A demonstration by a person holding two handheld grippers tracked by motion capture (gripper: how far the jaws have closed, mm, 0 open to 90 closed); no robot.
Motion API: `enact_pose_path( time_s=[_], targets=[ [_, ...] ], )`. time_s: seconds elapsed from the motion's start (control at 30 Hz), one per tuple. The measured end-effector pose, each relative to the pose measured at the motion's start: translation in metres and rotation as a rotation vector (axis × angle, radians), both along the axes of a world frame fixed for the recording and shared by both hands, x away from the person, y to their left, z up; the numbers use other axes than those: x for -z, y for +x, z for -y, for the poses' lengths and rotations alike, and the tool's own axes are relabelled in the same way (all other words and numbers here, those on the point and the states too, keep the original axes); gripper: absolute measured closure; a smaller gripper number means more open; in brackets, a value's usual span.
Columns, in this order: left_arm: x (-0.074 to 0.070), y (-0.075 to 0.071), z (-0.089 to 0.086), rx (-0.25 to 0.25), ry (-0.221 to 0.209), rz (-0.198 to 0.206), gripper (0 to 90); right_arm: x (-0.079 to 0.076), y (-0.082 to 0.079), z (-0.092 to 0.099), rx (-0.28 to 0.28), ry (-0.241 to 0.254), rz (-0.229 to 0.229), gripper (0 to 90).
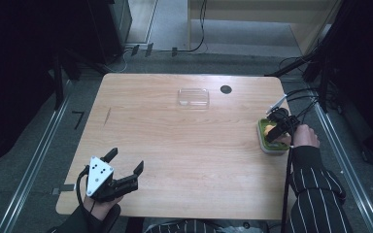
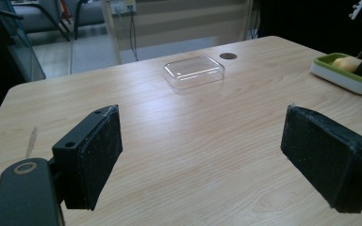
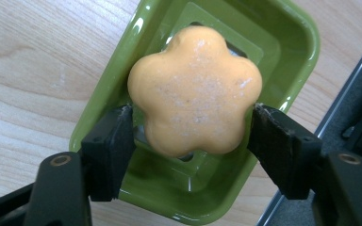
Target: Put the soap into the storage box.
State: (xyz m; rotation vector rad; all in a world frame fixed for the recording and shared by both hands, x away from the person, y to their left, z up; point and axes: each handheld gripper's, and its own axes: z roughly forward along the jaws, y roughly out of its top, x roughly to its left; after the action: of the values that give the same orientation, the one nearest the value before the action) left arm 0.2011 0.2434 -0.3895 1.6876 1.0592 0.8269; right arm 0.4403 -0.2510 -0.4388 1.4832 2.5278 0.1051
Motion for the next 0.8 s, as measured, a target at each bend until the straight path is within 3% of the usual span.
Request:
enact_pose_path(
  time_s=[0.43, 0.8],
  targets=[
    [0.000, 0.000, 0.000, -0.004, -0.003, 0.000, 13.7, -0.017, -0.011, -0.005, -0.002, 0.007, 0.044, 20.2],
    [0.000, 0.000, 0.000, -0.004, -0.004, 0.001, 13.7, -0.031, -0.032, -0.019, -0.031, 0.033, 0.036, 9.5]
  ],
)
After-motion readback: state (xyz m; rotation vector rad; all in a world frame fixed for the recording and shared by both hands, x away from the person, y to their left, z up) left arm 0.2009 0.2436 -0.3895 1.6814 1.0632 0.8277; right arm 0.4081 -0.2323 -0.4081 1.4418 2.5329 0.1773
